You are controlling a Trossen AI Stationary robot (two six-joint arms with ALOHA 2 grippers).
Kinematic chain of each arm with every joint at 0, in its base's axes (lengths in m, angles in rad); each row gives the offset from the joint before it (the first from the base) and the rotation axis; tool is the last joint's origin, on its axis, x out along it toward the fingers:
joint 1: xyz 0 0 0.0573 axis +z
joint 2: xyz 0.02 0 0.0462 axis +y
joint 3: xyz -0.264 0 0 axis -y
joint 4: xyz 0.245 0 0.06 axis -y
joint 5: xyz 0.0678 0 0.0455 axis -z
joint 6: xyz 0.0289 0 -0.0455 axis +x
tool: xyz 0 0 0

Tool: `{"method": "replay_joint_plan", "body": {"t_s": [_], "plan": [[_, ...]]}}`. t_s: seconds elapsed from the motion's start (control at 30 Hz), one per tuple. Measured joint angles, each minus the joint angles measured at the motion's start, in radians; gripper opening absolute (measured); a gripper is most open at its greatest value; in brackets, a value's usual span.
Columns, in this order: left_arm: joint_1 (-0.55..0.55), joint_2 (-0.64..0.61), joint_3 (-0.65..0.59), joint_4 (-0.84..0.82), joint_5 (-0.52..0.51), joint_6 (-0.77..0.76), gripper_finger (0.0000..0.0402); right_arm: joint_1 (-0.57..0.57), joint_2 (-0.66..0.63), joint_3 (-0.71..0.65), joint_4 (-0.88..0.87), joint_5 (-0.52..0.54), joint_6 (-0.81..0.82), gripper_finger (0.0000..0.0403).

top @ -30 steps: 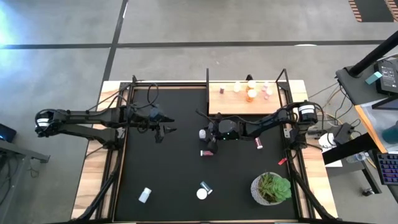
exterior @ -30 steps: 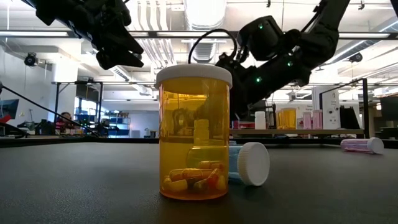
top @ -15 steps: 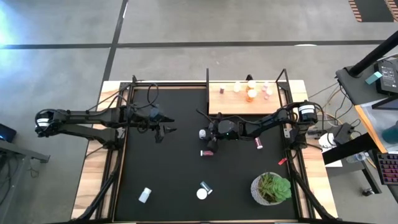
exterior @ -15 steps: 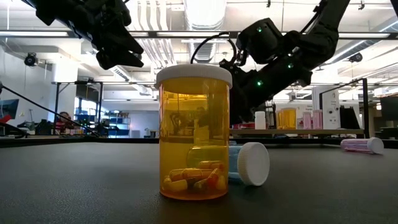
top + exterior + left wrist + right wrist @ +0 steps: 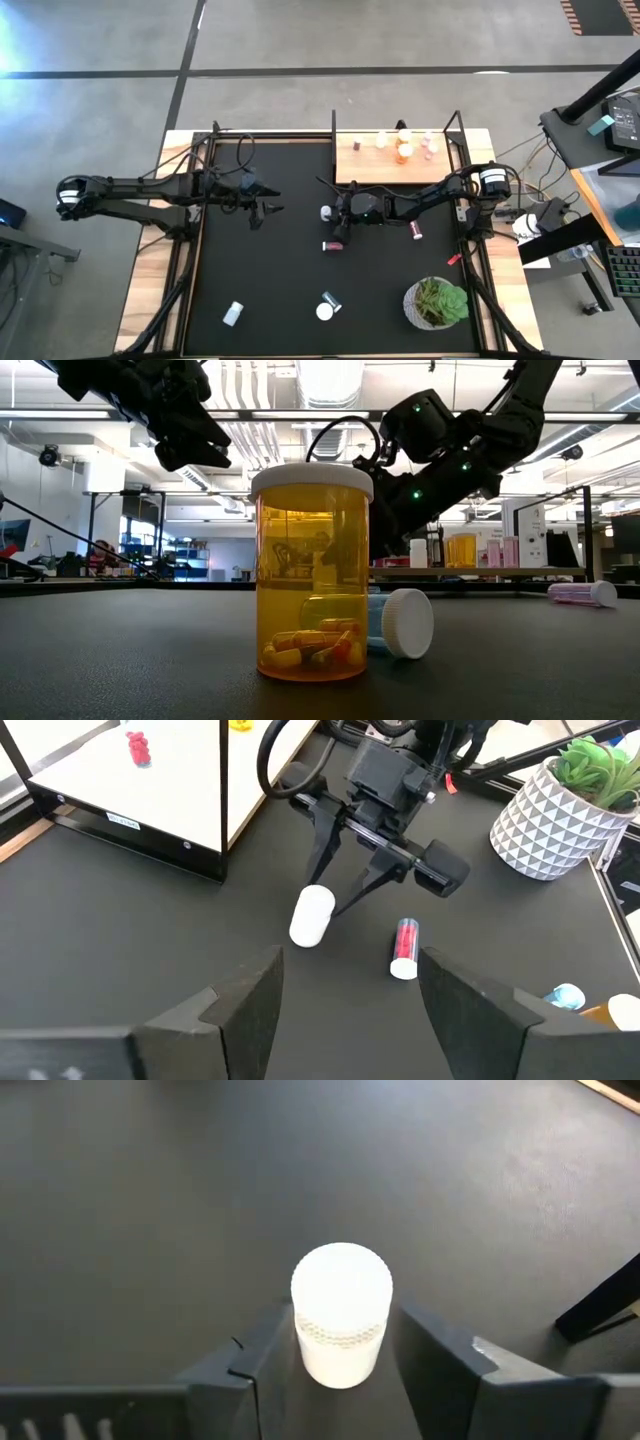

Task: Pick and place medicine bottles onto shelf by color
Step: Put the top white pill bottle on the shelf aligned with the other white pill bottle

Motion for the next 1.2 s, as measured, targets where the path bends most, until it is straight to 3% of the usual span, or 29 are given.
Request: {"method": "replay_joint_plan", "body": {"t_s": [0.43,0.53,0.67,0.83,1.1,1.2], "plan": [[0.000,0.000,0.000,0.000,0.000,0.000,0.0215,0.000,-0.096,0.000,-0.009,-0.001,0.023,0.0131],[0.000,0.000,0.000,0.000,0.000,0.000,0.0215,0.000,-0.172,0.000,-0.101,-0.001,0.042,0.0130],[0.000,0.000,0.000,0.000,0.000,0.000,0.0215,0.000,-0.306,0.000,-0.392,0.012,0.074,0.0130],[0.000,0.000,0.000,-0.001,0.000,0.024,0.0215,0.007,-0.457,-0.012,-0.676,0.225,0.167,0.0130],[0.000,0.000,0.000,0.000,-0.004,0.075,0.0215,0.004,-0.571,-0.138,-0.622,0.650,0.406,0.0130],[0.000,0.000,0.000,0.002,-0.007,0.097,0.0215,-0.004,-0.562,-0.167,-0.621,0.733,0.522,0.0130]]}}
